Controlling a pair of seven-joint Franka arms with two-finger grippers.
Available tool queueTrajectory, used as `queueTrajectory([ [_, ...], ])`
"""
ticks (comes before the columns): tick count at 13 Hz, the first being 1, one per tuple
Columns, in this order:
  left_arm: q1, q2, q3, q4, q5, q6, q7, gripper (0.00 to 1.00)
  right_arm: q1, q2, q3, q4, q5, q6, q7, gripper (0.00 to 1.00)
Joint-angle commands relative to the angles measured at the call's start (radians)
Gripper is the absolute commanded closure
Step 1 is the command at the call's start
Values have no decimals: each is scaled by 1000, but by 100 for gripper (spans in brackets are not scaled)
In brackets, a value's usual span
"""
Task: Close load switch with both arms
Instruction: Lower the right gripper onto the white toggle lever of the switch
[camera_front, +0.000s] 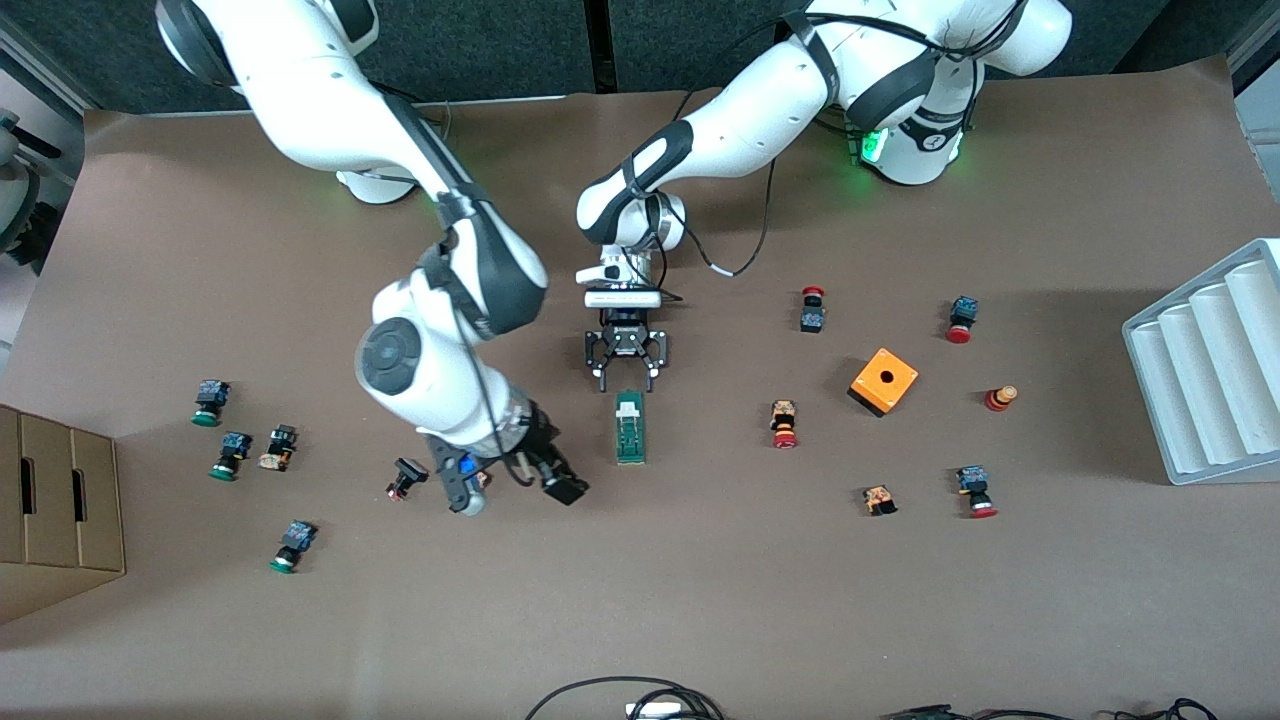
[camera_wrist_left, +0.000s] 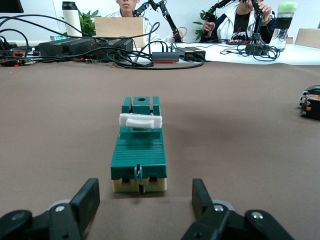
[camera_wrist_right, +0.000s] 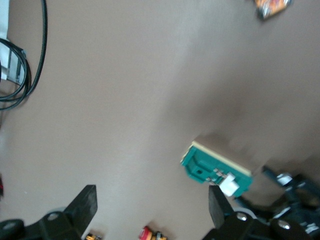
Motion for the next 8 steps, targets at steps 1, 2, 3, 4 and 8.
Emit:
queueTrajectory([
  [1, -17, 32, 14, 34, 15, -10, -23, 24, 37, 59, -16, 49, 39, 45, 107, 0],
  [2, -16, 35, 14, 34, 16, -10, -23, 25, 41, 68, -16, 49, 52, 53, 138, 0],
  [3, -17, 41, 16, 46, 16, -10, -21, 25, 50, 77, -16, 49, 65, 54, 173, 0],
  [4, -16, 47, 16, 54, 16, -10, -21, 25, 60, 85, -16, 47, 70, 54, 208, 1],
  [8, -16, 61, 17, 66, 18, -13, -18, 25, 93, 91, -16, 17, 76, 53, 311, 1],
])
